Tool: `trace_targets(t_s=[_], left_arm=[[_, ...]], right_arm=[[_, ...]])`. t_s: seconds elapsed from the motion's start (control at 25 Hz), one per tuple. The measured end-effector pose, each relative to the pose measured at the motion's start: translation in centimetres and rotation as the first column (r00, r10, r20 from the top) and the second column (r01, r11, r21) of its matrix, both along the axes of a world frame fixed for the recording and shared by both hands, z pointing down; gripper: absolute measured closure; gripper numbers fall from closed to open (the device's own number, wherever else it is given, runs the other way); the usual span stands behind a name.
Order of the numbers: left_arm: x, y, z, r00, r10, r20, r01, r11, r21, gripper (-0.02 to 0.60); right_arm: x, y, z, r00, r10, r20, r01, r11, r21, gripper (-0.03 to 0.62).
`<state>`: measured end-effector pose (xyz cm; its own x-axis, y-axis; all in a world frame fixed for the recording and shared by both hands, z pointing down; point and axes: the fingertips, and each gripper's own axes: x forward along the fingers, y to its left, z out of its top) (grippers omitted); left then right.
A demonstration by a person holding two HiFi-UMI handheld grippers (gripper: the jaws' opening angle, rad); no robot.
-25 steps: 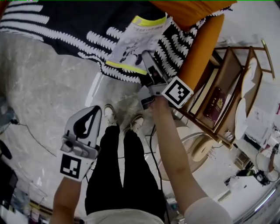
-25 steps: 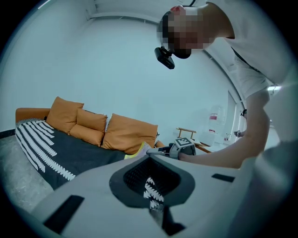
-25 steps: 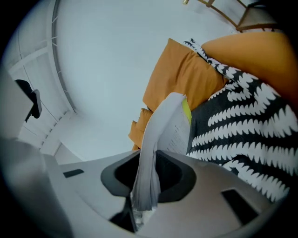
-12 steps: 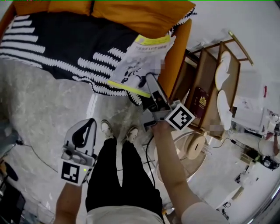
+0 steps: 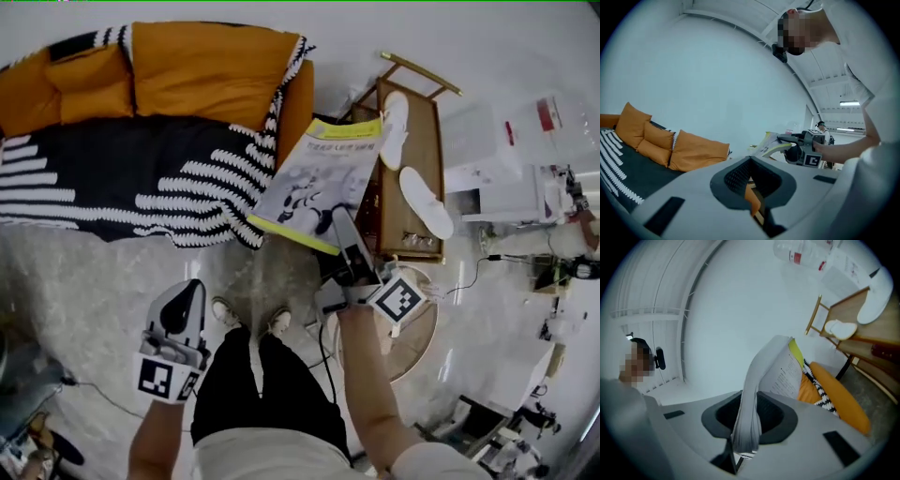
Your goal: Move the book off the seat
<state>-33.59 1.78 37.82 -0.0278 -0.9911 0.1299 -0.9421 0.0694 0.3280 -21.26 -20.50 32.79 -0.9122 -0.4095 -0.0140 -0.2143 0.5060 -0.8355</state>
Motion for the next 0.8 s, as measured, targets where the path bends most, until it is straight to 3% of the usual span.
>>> trace_targets(t_s=[0.16, 0.32, 0.44, 0.64, 0.8], left_arm=[[5.5, -3.1, -3.6, 0.994, 0.109, 0.008, -0.109, 0.994, 0.024, 0.565], [9.7, -5.5, -4.8, 0.974, 0.224, 0.019, -0.225, 0.973, 0.051, 0.565], [14.3, -7.0, -6.2, 0.950, 0.311, 0.037, -0.313, 0.947, 0.071, 0.565], [25.2, -6.5, -10.5, 0.891, 0.436, 0.127, -0.448, 0.889, 0.093, 0.565], [29.9, -7.2, -10.9, 0.855, 0.489, 0.174, -0.508, 0.856, 0.092, 0.565]], right_arm=[[9.1, -1.0, -4.8, 0.992, 0.123, 0.026, -0.124, 0.992, 0.018, 0.497], [16.4, -0.7, -6.6, 0.971, 0.238, 0.036, -0.239, 0.970, 0.052, 0.497], [23.0, 0.4, -7.8, 0.944, 0.325, 0.051, -0.328, 0.942, 0.068, 0.497], [36.4, 5.9, -10.5, 0.896, 0.444, 0.026, -0.444, 0.890, 0.104, 0.496], [43.3, 8.7, -9.7, 0.855, 0.519, 0.013, -0.518, 0.851, 0.091, 0.496]])
